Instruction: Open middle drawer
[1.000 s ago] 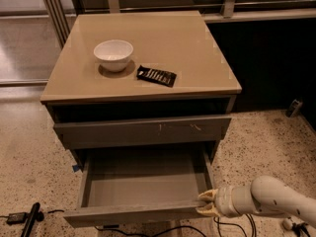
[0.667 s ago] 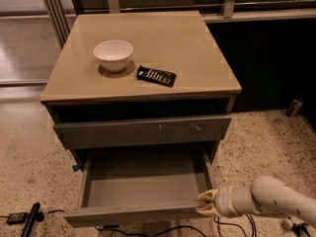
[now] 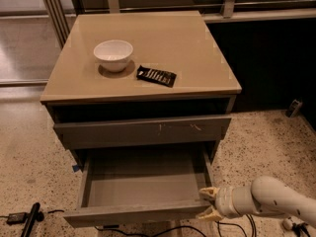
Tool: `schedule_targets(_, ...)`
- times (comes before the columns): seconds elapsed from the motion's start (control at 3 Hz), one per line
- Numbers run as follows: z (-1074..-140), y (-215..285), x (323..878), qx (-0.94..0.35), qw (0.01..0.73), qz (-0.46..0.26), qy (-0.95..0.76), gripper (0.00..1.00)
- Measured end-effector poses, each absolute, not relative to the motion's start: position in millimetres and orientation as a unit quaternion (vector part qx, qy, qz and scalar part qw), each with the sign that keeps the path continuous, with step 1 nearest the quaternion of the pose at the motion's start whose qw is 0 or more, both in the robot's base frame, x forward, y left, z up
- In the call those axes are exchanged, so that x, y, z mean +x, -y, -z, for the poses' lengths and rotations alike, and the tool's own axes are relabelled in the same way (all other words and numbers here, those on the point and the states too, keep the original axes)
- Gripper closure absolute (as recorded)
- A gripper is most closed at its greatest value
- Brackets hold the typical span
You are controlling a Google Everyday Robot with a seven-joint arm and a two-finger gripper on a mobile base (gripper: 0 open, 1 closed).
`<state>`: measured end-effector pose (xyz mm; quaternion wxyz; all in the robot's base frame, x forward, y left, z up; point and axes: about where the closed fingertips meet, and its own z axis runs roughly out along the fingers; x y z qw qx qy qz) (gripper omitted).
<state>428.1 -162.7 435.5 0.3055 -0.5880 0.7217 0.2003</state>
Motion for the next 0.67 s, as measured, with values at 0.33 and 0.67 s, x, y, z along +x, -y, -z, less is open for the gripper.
schedule_targets(0.33, -435.3, 162.5, 428.0, -0.588, 0.305, -0.201, -0.722, 0.00)
schedule_targets(0.67, -435.3, 162.4, 428.0, -0.588, 0.305, -0.201, -0.722, 0.00)
